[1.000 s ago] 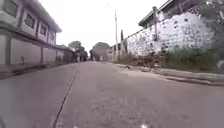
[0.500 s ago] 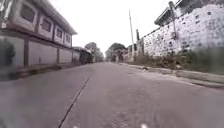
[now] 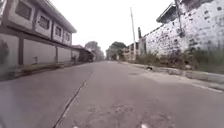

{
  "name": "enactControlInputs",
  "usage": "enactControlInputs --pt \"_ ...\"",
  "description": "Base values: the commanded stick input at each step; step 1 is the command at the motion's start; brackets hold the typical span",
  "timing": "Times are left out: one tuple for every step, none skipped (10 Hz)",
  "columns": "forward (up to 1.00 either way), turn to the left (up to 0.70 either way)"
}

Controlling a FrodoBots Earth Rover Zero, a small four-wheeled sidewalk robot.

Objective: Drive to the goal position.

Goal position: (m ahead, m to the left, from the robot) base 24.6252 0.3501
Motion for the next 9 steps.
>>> enactControlInputs --pt "1.00 0.02" --pt "1.00 0.02" --pt "1.00 0.02" --pt "1.00 0.02" --pt "1.00 0.02" --pt "1.00 0.02" --pt "1.00 0.02" --pt "1.00 0.02" --pt "1.00 0.02"
